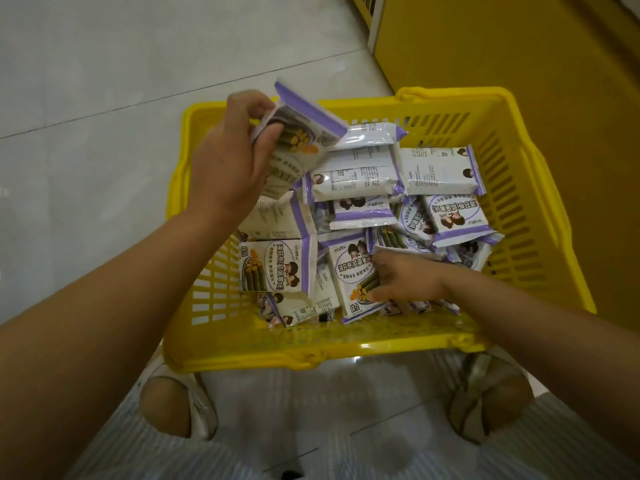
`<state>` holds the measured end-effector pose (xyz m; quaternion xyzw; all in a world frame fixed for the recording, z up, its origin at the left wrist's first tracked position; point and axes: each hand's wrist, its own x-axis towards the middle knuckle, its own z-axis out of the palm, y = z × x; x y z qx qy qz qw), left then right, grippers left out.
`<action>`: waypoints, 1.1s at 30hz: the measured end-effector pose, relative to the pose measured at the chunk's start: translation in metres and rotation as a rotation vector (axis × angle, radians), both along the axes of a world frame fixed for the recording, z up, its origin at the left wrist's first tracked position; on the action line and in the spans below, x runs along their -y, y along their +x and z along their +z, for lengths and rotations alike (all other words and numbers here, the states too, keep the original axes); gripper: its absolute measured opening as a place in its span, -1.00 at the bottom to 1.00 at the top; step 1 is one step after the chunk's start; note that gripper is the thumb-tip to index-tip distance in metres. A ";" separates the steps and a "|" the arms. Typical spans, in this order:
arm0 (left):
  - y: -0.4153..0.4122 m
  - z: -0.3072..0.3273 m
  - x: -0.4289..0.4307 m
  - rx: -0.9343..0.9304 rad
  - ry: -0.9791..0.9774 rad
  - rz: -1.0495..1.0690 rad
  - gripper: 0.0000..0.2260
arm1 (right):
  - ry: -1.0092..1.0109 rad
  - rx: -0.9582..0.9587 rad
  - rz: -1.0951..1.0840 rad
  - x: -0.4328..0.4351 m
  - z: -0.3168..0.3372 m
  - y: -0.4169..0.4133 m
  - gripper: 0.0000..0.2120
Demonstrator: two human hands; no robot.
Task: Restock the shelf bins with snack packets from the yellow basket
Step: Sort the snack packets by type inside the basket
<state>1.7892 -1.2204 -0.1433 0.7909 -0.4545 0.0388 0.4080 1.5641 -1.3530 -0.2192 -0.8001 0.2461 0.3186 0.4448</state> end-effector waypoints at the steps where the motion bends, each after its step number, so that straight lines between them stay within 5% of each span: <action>1: 0.002 -0.001 0.004 -0.009 0.004 0.026 -0.69 | 0.087 0.005 -0.070 -0.001 -0.001 0.003 -0.66; 4: 0.011 -0.011 0.011 -0.068 0.107 0.090 -0.67 | 0.298 -0.006 -0.274 -0.007 -0.002 0.007 -0.71; 10: 0.011 -0.032 -0.008 0.008 0.309 0.127 -0.22 | 0.427 -0.146 -0.457 -0.019 -0.011 0.017 -0.78; 14: 0.002 -0.027 -0.016 0.193 0.196 0.088 -0.42 | 0.547 -0.189 -0.672 -0.024 -0.013 0.023 -0.84; 19: -0.001 -0.019 -0.018 0.479 0.278 -0.068 -0.81 | 0.505 -0.213 -0.654 -0.021 0.002 0.022 -0.88; 26: 0.004 -0.014 -0.017 0.406 0.435 -0.215 -0.84 | 0.133 -0.125 -0.428 0.024 0.040 0.003 -0.86; 33: 0.001 -0.019 -0.016 0.385 0.407 -0.124 -0.80 | -0.249 -0.117 -0.195 0.067 0.100 -0.005 -0.88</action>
